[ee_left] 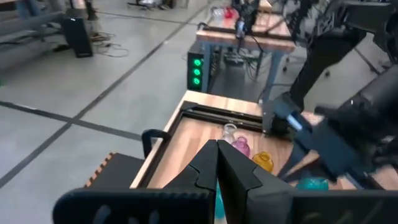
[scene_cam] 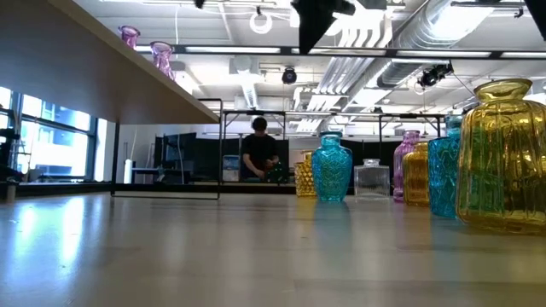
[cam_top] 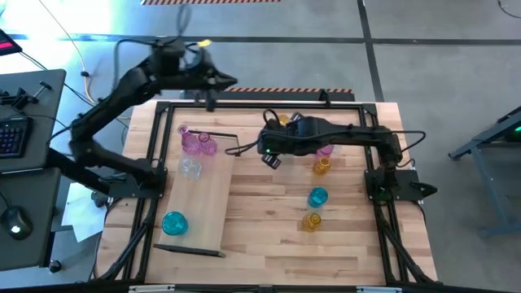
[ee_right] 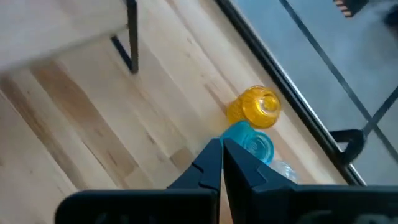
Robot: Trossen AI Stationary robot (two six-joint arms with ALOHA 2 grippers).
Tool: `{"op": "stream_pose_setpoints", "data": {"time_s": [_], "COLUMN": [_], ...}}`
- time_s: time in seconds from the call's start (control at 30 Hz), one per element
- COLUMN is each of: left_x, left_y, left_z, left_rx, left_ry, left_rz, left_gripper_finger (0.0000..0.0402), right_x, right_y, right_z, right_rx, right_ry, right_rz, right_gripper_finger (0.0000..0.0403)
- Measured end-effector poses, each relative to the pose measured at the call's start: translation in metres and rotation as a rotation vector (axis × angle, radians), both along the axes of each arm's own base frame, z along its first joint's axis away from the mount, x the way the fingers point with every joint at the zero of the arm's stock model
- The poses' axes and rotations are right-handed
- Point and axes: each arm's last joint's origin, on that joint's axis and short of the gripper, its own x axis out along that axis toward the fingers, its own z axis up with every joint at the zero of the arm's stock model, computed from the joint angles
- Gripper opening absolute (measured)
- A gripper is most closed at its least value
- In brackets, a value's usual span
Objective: Sort vases onto shelf
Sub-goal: Put the bottom blue flower vase on the shelf
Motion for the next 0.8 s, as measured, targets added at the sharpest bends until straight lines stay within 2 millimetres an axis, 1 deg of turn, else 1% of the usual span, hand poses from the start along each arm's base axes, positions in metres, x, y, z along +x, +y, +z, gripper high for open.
{"op": "stream_pose_setpoints", "data": {"time_s": [0.1,0.2,0.3,0.4,0.47,0.63,0.7,0.8], "left_x": [0.024,0.041,0.056,0.069,0.076,0.091,0.097,0.103], "left_y": [0.006,0.013,0.022,0.03,0.034,0.042,0.045,0.048], "left_z": [-0.001,0.0,-0.002,-0.005,-0.011,-0.029,-0.035,-0.042], "left_rx": [0.022,0.045,0.047,0.04,0.036,0.029,0.042,0.08], "left_ry": [0.024,0.032,0.041,0.054,0.083,0.144,0.159,0.185], "left_rz": [-0.027,-0.045,-0.045,-0.046,-0.053,-0.069,-0.078,-0.103], "left_gripper_finger": [0.0,0.0,0.0,0.0,0.0,0.0,0.0,0.0], "right_x": [0.003,0.0,-0.006,-0.008,-0.009,-0.01,-0.016,-0.03], "right_y": [-0.004,-0.008,-0.009,-0.004,0.006,0.039,0.054,0.077], "right_z": [-0.015,-0.026,-0.029,-0.029,-0.025,-0.01,-0.003,0.01], "right_rx": [0.061,0.115,0.185,0.221,0.244,0.268,0.281,0.285], "right_ry": [0.056,0.127,0.177,0.143,0.084,-0.083,-0.143,-0.248], "right_rz": [0.057,0.063,0.025,-0.061,-0.096,-0.115,-0.151,-0.222], "right_gripper_finger": [0.0,0.0,0.0,0.0,0.0,0.0,0.0,0.0]}}
